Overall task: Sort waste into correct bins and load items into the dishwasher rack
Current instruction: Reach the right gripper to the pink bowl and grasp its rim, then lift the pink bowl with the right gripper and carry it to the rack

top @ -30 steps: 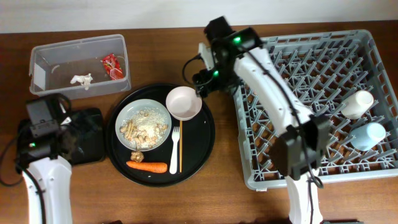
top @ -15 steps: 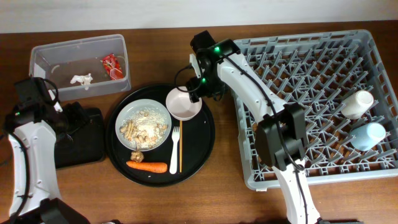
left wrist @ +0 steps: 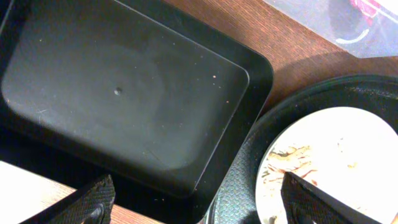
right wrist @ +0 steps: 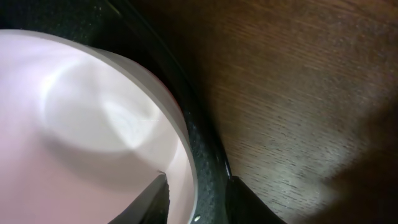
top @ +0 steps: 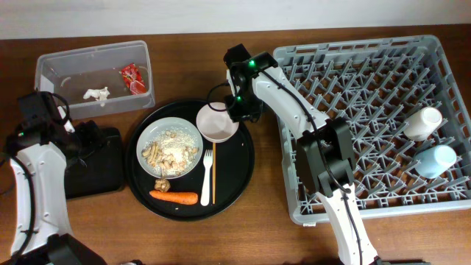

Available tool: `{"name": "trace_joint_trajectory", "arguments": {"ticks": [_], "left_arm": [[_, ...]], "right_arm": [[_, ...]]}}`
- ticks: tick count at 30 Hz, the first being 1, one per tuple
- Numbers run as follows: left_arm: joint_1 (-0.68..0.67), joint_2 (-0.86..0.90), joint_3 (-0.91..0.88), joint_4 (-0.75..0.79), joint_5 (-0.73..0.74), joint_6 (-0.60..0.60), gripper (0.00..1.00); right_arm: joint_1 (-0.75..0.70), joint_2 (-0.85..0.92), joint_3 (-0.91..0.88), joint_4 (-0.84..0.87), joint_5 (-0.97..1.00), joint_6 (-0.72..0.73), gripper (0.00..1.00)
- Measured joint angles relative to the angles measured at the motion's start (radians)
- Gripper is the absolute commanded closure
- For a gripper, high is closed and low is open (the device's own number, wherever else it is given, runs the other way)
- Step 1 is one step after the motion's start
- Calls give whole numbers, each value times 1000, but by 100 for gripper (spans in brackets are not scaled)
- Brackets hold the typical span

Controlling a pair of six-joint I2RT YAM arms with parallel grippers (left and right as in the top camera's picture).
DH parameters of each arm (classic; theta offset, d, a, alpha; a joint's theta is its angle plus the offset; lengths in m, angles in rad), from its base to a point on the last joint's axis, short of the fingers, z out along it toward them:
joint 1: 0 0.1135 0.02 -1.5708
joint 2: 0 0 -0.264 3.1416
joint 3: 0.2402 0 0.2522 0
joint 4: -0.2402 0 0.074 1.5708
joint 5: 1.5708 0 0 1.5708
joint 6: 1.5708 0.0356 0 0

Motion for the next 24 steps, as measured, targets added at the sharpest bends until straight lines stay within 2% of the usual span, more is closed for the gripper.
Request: {"name": "trace_joint_trajectory", "arguments": {"ticks": [6,9,12,19,24], "left_arm": [[0,0,0,0,4,0,15],[0,0,0,-1,4,0,15],[0,0,0,-2,4,0,15],[0,0,0,-2,9,0,15],[0,0,0,-2,12,0,15]], "right_arm": [[2,0,-26,14,0,16,73],[4,2,-38,19,0,30,86],[8,2,-39,30,-1,34,95],[8,2,-37,25,-8,37,96],[-12,-1,24,-105,13,32,96]]}}
